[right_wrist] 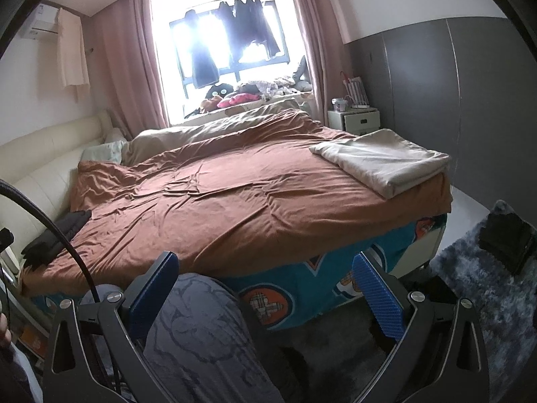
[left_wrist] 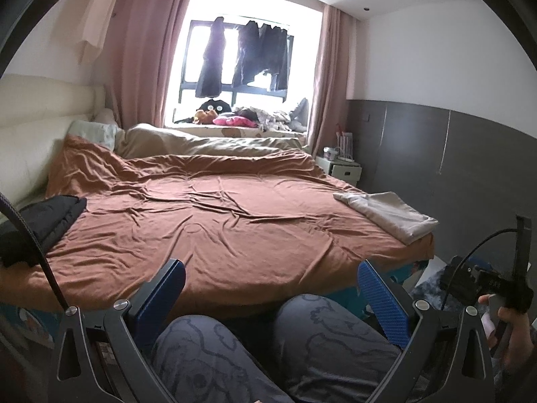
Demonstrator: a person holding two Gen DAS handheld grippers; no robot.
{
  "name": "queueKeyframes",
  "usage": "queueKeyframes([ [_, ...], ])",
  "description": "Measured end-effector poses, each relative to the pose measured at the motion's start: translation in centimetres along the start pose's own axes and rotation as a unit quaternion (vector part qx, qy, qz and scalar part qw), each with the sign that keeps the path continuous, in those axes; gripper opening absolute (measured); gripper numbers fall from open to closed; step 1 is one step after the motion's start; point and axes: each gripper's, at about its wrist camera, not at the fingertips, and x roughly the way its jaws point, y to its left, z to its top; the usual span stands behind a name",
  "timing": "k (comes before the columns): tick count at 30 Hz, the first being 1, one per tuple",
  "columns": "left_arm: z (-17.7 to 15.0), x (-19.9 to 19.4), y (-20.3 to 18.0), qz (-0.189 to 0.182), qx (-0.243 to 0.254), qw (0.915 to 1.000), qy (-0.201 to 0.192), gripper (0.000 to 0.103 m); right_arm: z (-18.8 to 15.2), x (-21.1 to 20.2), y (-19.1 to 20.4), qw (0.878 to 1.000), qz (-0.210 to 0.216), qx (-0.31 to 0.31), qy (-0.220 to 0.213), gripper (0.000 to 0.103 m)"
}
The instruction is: Fold large clothes
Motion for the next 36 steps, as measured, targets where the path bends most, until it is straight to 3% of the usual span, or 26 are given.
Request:
queueKeyframes([
  [36,-0.43,-1.01,-0.56,0.002,0.0,1.0,-0.007,0.103,0.44,-0.16,-0.89,1.0,0.001,-0.01,-0.001,0.103],
])
